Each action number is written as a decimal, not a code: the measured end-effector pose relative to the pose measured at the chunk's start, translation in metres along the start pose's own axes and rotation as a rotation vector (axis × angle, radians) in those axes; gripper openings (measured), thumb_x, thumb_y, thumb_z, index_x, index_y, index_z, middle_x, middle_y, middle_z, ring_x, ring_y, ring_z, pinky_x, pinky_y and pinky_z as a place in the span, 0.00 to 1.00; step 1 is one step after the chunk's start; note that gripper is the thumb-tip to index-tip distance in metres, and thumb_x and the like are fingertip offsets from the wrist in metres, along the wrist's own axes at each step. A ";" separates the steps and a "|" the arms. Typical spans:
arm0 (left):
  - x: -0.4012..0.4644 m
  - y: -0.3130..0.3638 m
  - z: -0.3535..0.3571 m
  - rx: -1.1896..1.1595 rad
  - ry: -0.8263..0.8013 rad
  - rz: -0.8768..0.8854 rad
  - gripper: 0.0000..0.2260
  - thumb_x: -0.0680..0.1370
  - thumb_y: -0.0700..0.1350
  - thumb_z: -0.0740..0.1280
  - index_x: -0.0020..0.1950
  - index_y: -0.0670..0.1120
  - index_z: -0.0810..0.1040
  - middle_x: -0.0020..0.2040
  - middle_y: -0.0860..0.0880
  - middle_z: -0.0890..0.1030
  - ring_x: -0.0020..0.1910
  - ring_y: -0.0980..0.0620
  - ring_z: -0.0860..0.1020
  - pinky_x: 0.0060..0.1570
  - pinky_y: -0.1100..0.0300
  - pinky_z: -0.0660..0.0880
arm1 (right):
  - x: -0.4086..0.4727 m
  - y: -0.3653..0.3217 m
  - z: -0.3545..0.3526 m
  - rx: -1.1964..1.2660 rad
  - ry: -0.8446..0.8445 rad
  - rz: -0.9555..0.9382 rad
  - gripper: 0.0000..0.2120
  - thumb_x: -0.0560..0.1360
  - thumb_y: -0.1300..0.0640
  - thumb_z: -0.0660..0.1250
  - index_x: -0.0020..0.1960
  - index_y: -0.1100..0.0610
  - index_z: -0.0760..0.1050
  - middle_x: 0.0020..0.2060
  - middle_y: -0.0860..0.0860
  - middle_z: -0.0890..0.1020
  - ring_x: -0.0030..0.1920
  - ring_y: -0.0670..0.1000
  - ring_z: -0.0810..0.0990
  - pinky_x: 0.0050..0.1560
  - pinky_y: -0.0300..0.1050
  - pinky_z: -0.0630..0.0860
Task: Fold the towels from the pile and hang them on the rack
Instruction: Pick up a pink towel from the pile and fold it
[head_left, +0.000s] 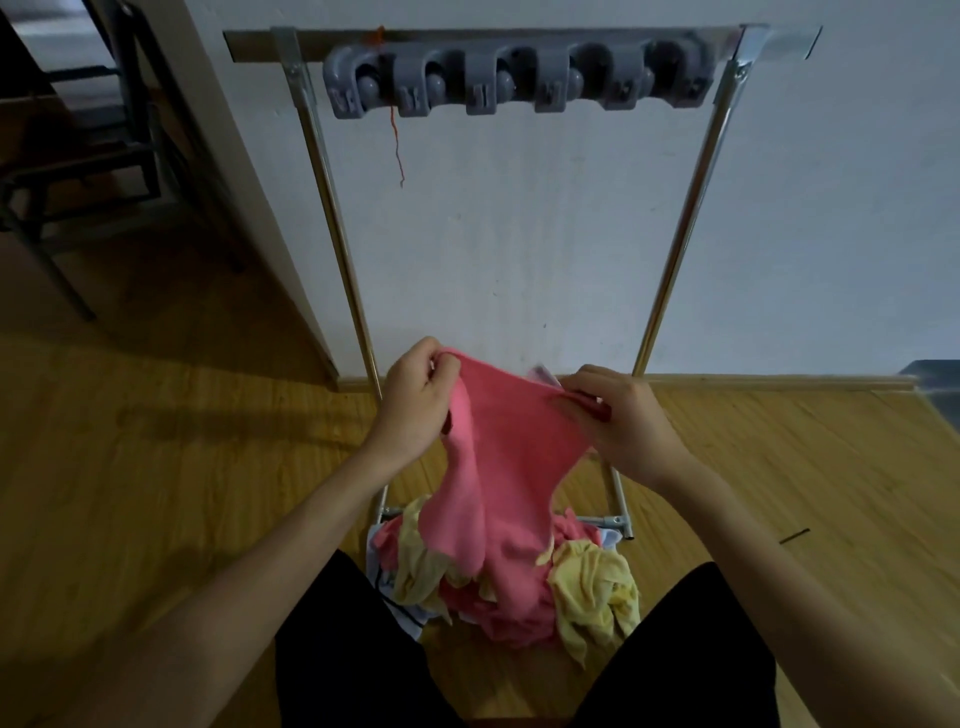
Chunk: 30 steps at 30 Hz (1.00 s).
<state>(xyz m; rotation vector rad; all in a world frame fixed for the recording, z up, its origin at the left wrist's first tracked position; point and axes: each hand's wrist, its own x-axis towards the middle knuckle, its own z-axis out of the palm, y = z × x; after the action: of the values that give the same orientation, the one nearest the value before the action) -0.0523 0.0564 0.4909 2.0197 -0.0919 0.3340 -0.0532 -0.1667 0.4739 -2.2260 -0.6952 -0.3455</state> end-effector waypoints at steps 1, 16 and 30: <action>0.002 0.001 -0.002 -0.022 0.015 -0.005 0.14 0.79 0.36 0.58 0.35 0.46 0.66 0.30 0.51 0.65 0.30 0.55 0.64 0.32 0.60 0.62 | -0.002 0.001 0.000 0.007 0.027 -0.023 0.10 0.76 0.59 0.65 0.55 0.56 0.81 0.38 0.46 0.78 0.36 0.41 0.75 0.36 0.36 0.71; 0.015 0.036 -0.025 -0.391 0.015 -0.209 0.07 0.82 0.37 0.55 0.54 0.35 0.70 0.37 0.38 0.81 0.32 0.47 0.83 0.31 0.62 0.79 | -0.002 0.004 0.028 -0.231 0.012 -0.294 0.08 0.78 0.62 0.60 0.55 0.62 0.75 0.47 0.56 0.79 0.45 0.55 0.79 0.41 0.47 0.77; 0.016 0.053 -0.017 -0.452 0.035 -0.186 0.04 0.83 0.38 0.55 0.49 0.40 0.67 0.41 0.35 0.82 0.38 0.43 0.84 0.41 0.56 0.82 | 0.005 -0.013 0.062 -0.135 0.065 -0.052 0.20 0.73 0.41 0.65 0.46 0.59 0.78 0.40 0.50 0.75 0.40 0.48 0.74 0.38 0.45 0.75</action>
<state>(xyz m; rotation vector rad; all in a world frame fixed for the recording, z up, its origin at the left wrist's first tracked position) -0.0510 0.0484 0.5481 1.5598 0.0401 0.2073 -0.0546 -0.1112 0.4424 -2.3152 -0.7148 -0.5019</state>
